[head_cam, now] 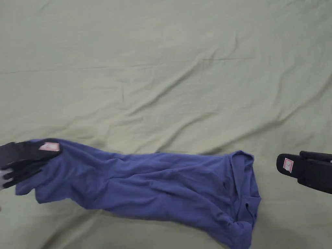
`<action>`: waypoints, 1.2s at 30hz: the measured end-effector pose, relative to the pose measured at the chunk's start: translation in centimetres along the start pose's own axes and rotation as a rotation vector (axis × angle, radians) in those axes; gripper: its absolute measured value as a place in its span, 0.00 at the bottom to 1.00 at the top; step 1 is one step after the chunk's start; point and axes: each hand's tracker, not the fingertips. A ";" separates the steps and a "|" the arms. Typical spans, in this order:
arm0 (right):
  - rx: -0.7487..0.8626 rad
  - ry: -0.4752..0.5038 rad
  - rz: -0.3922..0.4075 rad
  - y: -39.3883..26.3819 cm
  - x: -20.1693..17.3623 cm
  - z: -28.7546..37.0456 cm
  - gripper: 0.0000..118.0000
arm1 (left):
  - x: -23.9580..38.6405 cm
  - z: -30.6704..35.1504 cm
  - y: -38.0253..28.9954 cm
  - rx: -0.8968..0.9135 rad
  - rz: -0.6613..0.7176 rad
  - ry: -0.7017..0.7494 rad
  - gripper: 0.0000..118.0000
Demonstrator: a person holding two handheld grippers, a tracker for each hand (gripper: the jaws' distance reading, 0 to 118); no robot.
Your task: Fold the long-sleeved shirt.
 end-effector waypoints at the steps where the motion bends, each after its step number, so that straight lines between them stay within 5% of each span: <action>1: 0.003 -0.006 -0.007 -0.1 0.3 0.3 0.02 | 2.8 -1.5 -1.3 -0.005 -0.031 -0.001 0.02; 9: 0.023 -0.085 0.018 -1.2 1.9 3.3 0.02 | 14.5 -13.6 -10.3 -0.209 -0.374 0.029 0.02; 16: 0.032 -0.125 -0.010 -2.4 3.3 4.3 0.02 | 13.2 -24.0 -19.0 -0.471 -0.552 0.201 0.04; 17: 0.029 -0.126 -0.015 -2.6 3.5 4.3 0.02 | 12.7 -24.8 -19.7 -0.485 -0.558 0.235 0.26; 18: 0.026 -0.127 -0.017 -2.7 3.6 4.3 0.02 | 12.4 -25.1 -20.2 -0.474 -0.558 0.235 0.74; 19: 0.026 -0.127 -0.019 -2.9 3.7 4.2 0.02 | 12.2 -25.1 -20.5 -0.468 -0.571 0.222 1.00; 21: 0.027 -0.123 -0.022 -3.2 3.8 4.2 0.02 | 12.4 -23.5 -20.3 -0.568 -0.584 0.091 1.00; 23: 0.027 -0.113 -0.028 -3.5 4.0 4.2 0.02 | 13.4 -22.0 -18.6 -0.429 -0.496 0.081 1.00; 25: 0.030 -0.110 -0.029 -3.6 4.2 4.2 0.02 | 13.6 -19.5 -16.6 -0.441 -0.408 -0.001 0.92; 26: 0.033 -0.109 -0.030 -3.7 4.3 4.2 0.02 | 13.4 -17.4 -16.6 -0.436 -0.374 -0.008 0.69; 27: 0.037 -0.105 -0.034 -3.7 4.4 4.2 0.02 | 13.2 -15.8 -15.7 -0.369 -0.375 0.013 0.57; 28: 0.038 -0.101 -0.040 -3.7 4.5 4.2 0.02 | 13.1 -14.5 -14.9 -0.285 -0.406 0.056 0.57; 29: 0.041 -0.099 -0.048 -3.7 4.5 4.1 0.02 | 12.9 -13.6 -14.2 -0.208 -0.461 0.183 0.11; 30: 0.044 -0.099 -0.053 -3.7 4.4 4.1 0.02 | 12.6 -13.0 -14.0 -0.138 -0.509 0.293 0.00; 36: 0.023 -0.098 -0.080 -4.4 4.3 3.2 0.02 | 10.4 -18.5 -15.9 -0.305 -0.552 0.294 0.00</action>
